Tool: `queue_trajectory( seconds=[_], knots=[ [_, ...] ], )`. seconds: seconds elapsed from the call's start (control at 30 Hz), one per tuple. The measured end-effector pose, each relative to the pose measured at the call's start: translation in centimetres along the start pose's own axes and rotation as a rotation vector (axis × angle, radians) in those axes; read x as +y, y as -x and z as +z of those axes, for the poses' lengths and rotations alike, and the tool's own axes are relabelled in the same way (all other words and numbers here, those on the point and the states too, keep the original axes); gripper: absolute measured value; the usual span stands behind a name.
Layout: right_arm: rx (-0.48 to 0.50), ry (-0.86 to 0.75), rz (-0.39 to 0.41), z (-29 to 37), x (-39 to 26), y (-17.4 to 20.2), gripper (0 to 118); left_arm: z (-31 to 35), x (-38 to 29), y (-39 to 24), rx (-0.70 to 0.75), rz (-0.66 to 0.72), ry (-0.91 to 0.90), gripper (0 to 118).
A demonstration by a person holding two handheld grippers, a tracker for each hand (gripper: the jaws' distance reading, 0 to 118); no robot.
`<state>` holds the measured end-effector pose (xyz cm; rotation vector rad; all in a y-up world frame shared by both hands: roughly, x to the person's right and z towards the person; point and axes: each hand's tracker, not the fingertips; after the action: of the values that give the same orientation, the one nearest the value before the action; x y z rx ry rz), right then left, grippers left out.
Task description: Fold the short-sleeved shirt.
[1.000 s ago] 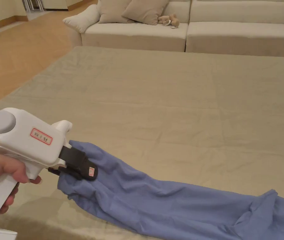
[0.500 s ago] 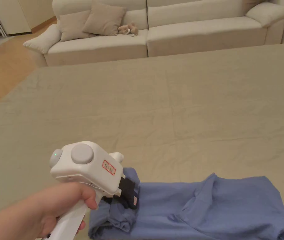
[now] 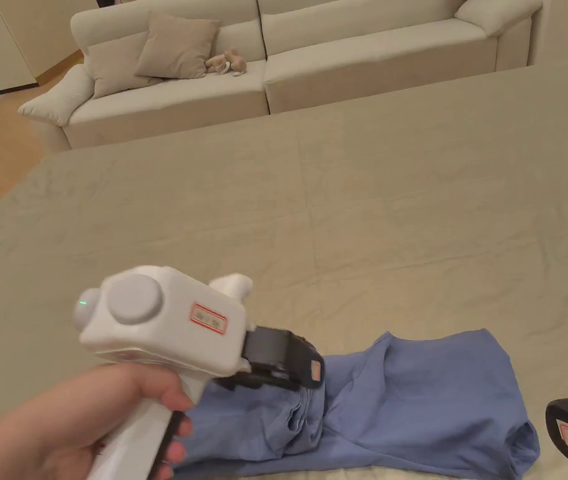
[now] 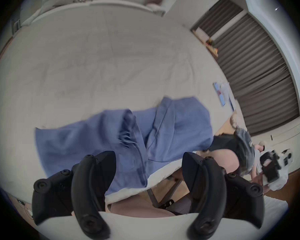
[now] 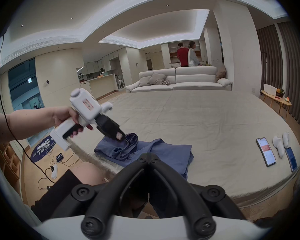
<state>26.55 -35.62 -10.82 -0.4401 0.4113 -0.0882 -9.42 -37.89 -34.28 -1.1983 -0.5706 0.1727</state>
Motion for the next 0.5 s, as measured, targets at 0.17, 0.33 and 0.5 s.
queue_trajectory(
  seconds=[0.17, 0.33, 0.5],
  knots=[
    [0.025, -0.009, -0.004, -0.1, 0.1, 0.5, 0, 3.2, -0.7, 3.9, 0.311, -0.004, 0.000, 69],
    [0.041, 0.004, -0.006, -0.4, -0.4, 1.0, 0, -2.9, -1.1, 5.1, 0.301, 0.086, 0.079, 10],
    [0.025, 0.017, 0.004, 0.2, -0.5, 1.0, 0, -9.3, -1.2, 0.9, 0.254, 0.026, 0.158, 10]
  ],
)
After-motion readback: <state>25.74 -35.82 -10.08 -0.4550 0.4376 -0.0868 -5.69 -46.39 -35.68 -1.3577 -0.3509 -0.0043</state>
